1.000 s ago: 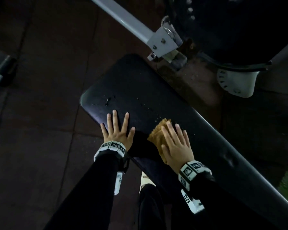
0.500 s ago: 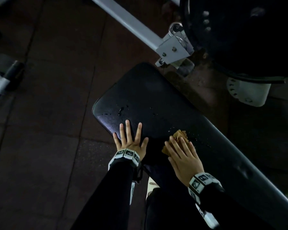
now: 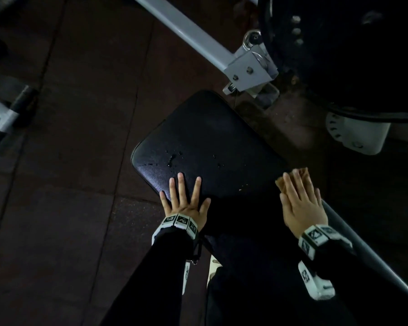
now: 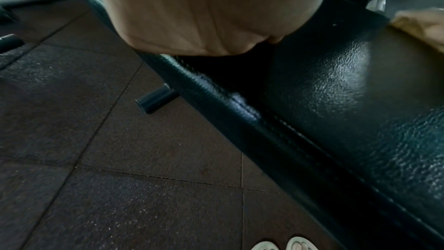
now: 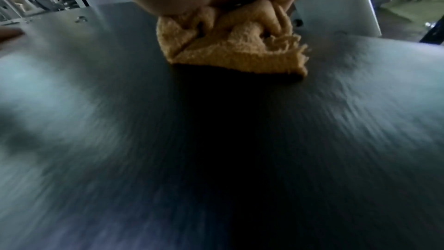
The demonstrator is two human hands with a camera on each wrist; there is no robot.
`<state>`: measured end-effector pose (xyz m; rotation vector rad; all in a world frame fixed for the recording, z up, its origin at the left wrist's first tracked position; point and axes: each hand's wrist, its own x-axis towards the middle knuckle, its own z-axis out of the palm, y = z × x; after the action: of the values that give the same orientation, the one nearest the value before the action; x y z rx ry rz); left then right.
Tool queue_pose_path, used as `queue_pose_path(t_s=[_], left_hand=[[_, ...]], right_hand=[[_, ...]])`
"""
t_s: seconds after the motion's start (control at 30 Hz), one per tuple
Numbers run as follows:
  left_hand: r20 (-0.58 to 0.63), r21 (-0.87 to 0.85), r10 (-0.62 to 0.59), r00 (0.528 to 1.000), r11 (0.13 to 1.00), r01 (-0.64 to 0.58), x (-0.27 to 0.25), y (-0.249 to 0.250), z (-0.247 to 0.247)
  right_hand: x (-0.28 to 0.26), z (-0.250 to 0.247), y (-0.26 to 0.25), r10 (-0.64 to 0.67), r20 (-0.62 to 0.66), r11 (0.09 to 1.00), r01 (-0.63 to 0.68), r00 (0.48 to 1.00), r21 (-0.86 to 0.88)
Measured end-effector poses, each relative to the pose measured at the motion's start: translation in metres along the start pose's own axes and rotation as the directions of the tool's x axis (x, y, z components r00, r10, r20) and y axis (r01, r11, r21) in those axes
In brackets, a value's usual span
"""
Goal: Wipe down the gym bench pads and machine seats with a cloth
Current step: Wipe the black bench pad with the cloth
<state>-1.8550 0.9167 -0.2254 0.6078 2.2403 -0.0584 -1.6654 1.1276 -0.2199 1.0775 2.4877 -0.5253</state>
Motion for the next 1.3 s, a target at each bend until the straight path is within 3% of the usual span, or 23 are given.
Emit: queue_pose_path(t_s=[0.23, 0.47, 0.6, 0.7, 0.77, 0.9, 1.03, 1.17, 1.3], left_hand=[[0.038, 0.021, -0.009, 0.999, 1.000, 0.008, -0.002, 0.002, -0.003], [0.043, 0.054, -0.032, 0.999, 0.998, 0.029, -0.003, 0.004, -0.007], [0.068, 0.061, -0.029, 0.997, 0.998, 0.025, -0.003, 0.005, -0.007], [0.056, 0.067, -0.035, 0.998, 0.997, 0.031, -0.002, 0.005, -0.006], [0.056, 0.069, -0.040, 0.998, 0.997, 0.036, -0.001, 0.005, -0.005], [0.046, 0.070, -0.040, 0.998, 0.997, 0.037, 0.000, 0.004, -0.003], [0.033, 0.034, -0.023, 0.999, 0.999, 0.022, 0.000, 0.003, -0.002], [-0.121, 0.025, 0.039, 0.992, 0.999, -0.036, -0.008, -0.001, 0.001], [-0.283, -0.001, 0.025, 0.959, 1.000, -0.027, -0.005, -0.002, -0.011]], right_hand=[[-0.045, 0.032, -0.040, 0.073, 0.087, 0.997, -0.075, 0.993, 0.020], [0.031, 0.010, -0.070, -0.233, 0.007, 0.971, 0.233, 0.972, -0.051], [0.070, -0.015, -0.036, -0.194, 0.020, 0.981, 0.194, 0.981, 0.007], [0.057, -0.020, -0.007, -0.055, 0.050, 0.991, 0.048, 0.997, 0.123], [0.032, -0.014, 0.002, -0.002, 0.050, 0.994, -0.004, 0.999, 0.112], [-0.013, 0.005, -0.021, -0.063, 0.103, 0.997, 0.068, 0.993, -0.046], [0.001, 0.010, -0.040, -0.166, 0.113, 0.985, 0.169, 0.980, -0.018], [0.038, -0.007, -0.036, -0.162, 0.096, 0.987, 0.160, 0.982, 0.029], [0.049, -0.022, -0.015, 0.003, 0.038, 0.986, -0.009, 0.999, 0.165]])
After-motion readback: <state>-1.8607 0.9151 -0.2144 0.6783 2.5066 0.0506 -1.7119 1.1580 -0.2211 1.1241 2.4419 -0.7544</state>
